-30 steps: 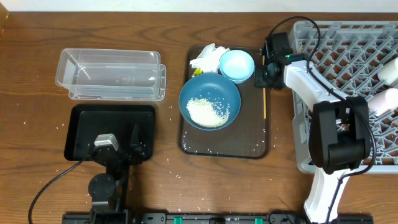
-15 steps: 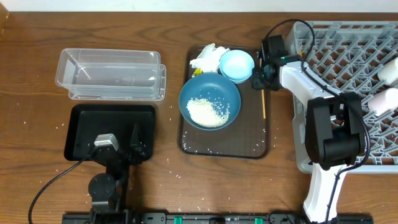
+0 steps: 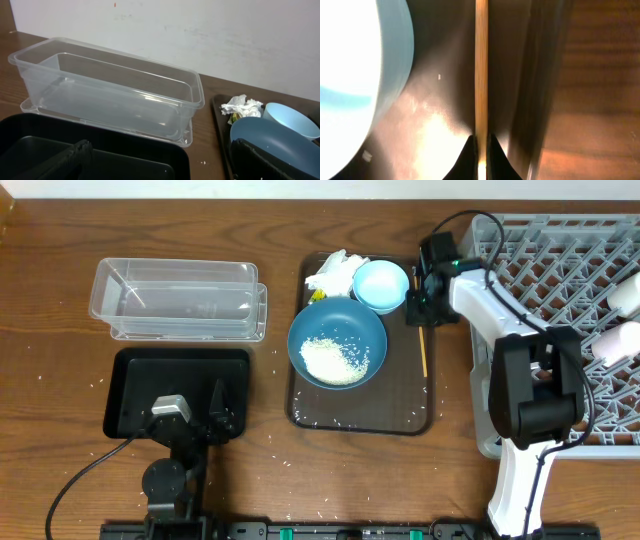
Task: Sort waste into correct bins and load items into the dishwasher rack
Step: 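Carry the chopstick to the dish rack and insert it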
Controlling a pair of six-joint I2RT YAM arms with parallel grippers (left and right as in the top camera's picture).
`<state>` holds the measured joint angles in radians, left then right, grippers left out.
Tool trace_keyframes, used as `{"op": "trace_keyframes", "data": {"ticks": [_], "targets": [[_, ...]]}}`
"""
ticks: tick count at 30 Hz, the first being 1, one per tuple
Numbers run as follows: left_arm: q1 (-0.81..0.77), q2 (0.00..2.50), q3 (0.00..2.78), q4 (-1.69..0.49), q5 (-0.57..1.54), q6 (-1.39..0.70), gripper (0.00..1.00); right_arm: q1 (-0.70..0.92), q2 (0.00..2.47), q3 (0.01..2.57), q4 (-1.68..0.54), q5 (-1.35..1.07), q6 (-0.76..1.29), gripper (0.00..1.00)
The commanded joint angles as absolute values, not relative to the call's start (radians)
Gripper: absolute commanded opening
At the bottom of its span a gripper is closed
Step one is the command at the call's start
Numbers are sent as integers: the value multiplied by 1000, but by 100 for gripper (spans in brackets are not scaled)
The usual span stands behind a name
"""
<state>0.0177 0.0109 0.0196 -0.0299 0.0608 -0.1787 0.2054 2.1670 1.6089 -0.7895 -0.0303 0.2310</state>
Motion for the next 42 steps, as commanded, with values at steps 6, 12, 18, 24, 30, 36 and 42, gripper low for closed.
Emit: {"op": "trace_keyframes", "data": {"ticks": [6,12,18,24,30,36,42], "targets": [[17,4,4,-67,63,-165,91,66,2058,1860,-899,-57,129,1],[17,4,4,-67,63,-165,91,-55,2007,1898,-906,-81,97,1],[17,4,4,-67,63,-165,91,-132,2014,1877,-913,-185,16,1],[17,4,4,-67,63,-165,91,-139,2014,1824,-893,-188,-7,3],[17,4,4,-67,63,-165,91,-138,2014,1784,-871,-181,-24,5],[17,4,4,-67,63,-165,91,-136,2014,1774,-886,-191,-23,36],[17,4,4,-67,63,-165,91,-134,2014,1773,-897,-219,22,59]]}}
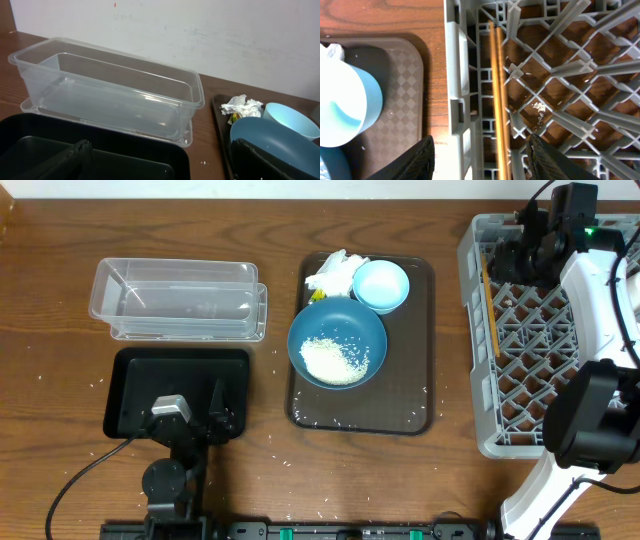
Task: Sort waste into correct bins and load items into the dishwasher rack
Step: 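Carry the chopstick to the dish rack and insert it, then move the right gripper over the tray to the light-blue bowl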
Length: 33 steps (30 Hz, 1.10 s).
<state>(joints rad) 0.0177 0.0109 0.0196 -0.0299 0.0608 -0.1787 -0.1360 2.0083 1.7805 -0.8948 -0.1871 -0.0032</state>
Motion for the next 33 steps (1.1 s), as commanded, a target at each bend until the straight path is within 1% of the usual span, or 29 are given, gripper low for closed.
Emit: {"op": "trace_keyframes", "data": {"ticks": [1,7,8,11,15,17,18,21,22,25,28,31,33], "targets": [[17,4,4,-67,63,-165,91,-130,2014,1773,-898,-247,22,59],[17,4,4,-66,63,-165,91,-83,2014,1773,-883,-437,22,59],[17,4,4,-67,63,-165,91,-72,2014,1773,-878,-460,22,61],[17,4,4,-67,63,-165,91,-35,2014,1773,-862,-506,31,70],[17,4,4,-67,63,-165,91,33,2014,1772,-836,-498,68,72],[17,4,4,-67,63,-165,91,72,2015,1771,-809,-480,86,72],[17,4,4,-67,63,-165,91,91,2015,1771,-794,-454,113,71],[17,4,4,-67,63,-165,91,165,2016,1771,-734,-318,239,59],[17,4,4,-67,63,-165,91,188,2020,1771,-713,-291,257,58],[17,4,4,-67,63,-165,91,262,2035,1772,-677,-277,269,60],[17,4,4,-67,63,-165,91,316,2061,1779,-688,-278,277,60],[17,4,4,-66,63,-165,91,349,2107,1840,-749,-278,277,60],[17,4,4,-67,63,-165,91,353,2154,1924,-827,-278,276,60]]}}
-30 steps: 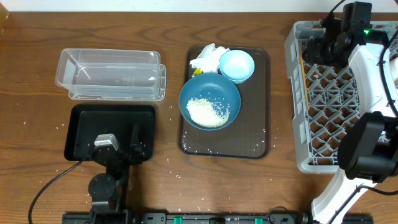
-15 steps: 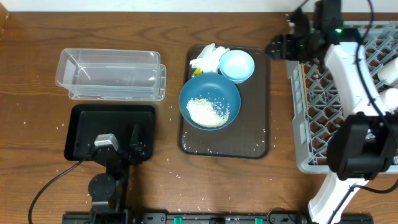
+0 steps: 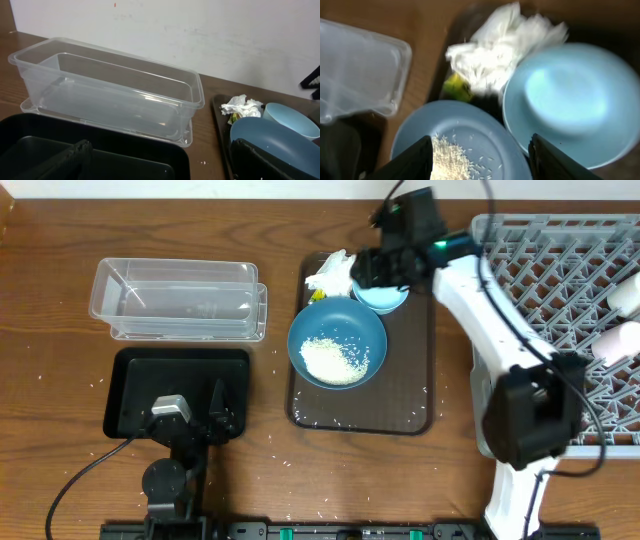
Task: Sort waste into correct bins and load items into the dishwasher rack
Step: 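Move the right gripper over the tray to the light-blue bowl, then grasp the rim of the light-blue bowl with the right gripper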
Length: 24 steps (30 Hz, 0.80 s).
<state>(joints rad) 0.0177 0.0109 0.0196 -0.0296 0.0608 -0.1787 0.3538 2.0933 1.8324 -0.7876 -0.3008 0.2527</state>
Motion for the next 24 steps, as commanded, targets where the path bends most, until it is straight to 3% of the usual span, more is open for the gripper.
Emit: {"op": "trace_keyframes", "data": {"ticks": [1,9,15,24], "targets": [[17,4,4,-67,63,-165,91,354,2183,1980,-874,-278,275,60],[17,4,4,-67,63,-165,91,364,2413,2355,-1061,-237,278,59],[17,4,4,-67,63,-165,91,381,2482,2358,-1043,-108,338,46],[17,4,4,-67,63,-165,91,422,2499,2335,-1043,-58,375,43]]}}
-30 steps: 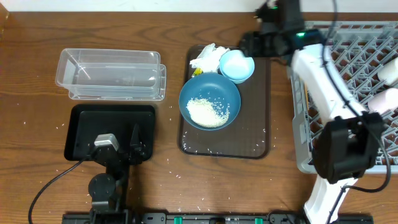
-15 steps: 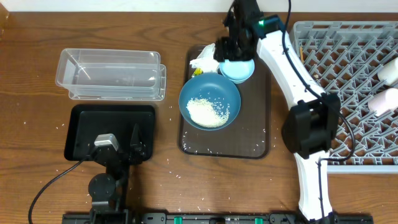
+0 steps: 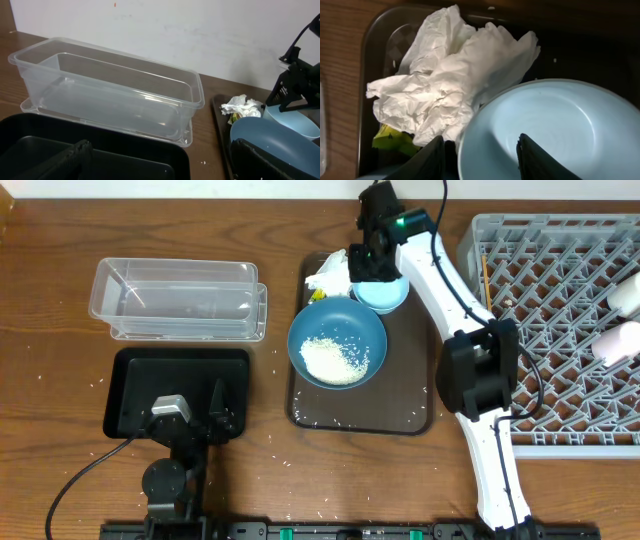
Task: Sort waste into correct bins and load items into the dishwasher rack
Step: 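Grasp the rim of the light-blue bowl with the right gripper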
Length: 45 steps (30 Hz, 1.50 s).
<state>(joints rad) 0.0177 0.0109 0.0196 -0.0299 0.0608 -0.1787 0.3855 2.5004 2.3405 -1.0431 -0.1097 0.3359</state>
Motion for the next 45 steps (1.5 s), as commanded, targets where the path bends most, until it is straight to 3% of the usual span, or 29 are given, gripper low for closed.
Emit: {"op": "trace_keyframes", "data": {"ticks": [1,12,16,31,40,45], "targets": [[17,4,4,-67,63,-165,91,430,2499,2326,-1038,-35,380,43],[17,4,4,-67,63,-165,91,472,2499,2301,-1036,105,389,40],[17,4,4,-67,63,-165,91,472,2501,2300,-1036,109,397,32],[17,4,4,-67,63,-165,91,473,2523,2300,-1046,104,415,18],[17,4,4,-67,63,-165,91,473,2533,2294,-1053,108,415,16],[17,4,4,-67,63,-165,91,472,2538,2294,-1051,108,415,10]]}}
